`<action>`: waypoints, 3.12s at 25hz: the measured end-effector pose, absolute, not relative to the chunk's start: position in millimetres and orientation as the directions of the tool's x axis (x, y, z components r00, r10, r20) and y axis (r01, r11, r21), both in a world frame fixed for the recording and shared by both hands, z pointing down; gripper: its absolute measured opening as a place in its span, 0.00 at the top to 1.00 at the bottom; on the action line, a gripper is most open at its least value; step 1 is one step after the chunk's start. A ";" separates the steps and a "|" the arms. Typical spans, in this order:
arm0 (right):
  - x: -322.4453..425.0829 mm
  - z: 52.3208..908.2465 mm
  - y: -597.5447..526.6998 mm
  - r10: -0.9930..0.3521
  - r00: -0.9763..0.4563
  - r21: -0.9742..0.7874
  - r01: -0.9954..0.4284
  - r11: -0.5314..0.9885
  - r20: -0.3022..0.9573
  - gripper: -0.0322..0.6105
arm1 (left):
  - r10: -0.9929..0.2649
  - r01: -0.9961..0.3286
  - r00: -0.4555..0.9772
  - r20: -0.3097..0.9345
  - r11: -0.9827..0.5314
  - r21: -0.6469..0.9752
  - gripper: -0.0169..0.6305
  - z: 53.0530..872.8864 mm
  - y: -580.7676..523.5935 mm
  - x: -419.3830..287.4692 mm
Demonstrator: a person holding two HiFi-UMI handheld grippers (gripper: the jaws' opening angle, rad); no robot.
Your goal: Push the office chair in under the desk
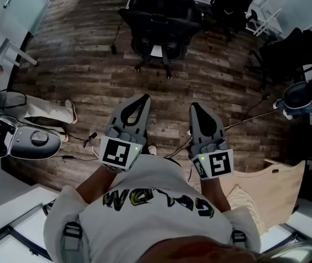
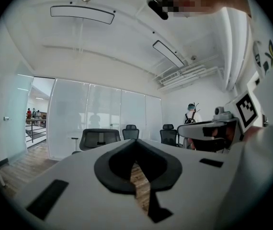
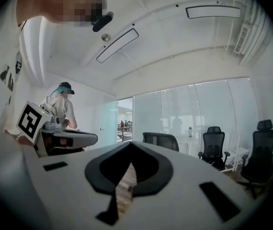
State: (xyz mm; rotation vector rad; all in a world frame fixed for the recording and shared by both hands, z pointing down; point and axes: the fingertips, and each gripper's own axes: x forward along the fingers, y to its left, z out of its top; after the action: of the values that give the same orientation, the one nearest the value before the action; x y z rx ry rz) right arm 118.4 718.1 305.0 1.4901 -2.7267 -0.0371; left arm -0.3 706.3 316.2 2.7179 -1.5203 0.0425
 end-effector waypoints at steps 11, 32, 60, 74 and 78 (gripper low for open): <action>92.3 305.5 603.2 -0.846 -0.533 0.045 -0.845 0.533 0.029 0.93 | -0.843 -0.844 0.536 0.035 -0.536 0.018 0.96 318.3 592.1 -23.7; 25.9 304.6 416.6 -0.860 -0.510 0.073 -0.857 0.511 0.032 0.93 | -0.817 -0.818 0.575 0.040 -0.575 0.000 0.96 321.5 402.8 -85.9; 152.2 458.6 271.9 -0.839 -0.328 0.574 -0.617 0.538 0.434 0.63 | -0.798 -0.617 0.407 0.445 -0.599 -0.510 0.61 484.7 229.2 -138.0; 189.7 563.4 159.9 -0.781 -0.221 0.649 -0.450 0.614 0.585 0.52 | -0.787 -0.352 0.275 0.552 -0.617 -0.704 0.55 569.3 116.4 -150.9; 189.6 574.8 148.0 -0.776 -0.186 0.667 -0.417 0.618 0.603 0.63 | -0.780 -0.328 0.289 0.556 -0.626 -0.708 0.69 573.5 108.6 -149.0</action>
State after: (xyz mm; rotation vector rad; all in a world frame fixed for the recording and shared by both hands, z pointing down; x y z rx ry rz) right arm 189.6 148.0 574.8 0.9642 -1.8120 -0.4358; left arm -149.0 108.6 573.5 2.8595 -1.3468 1.7695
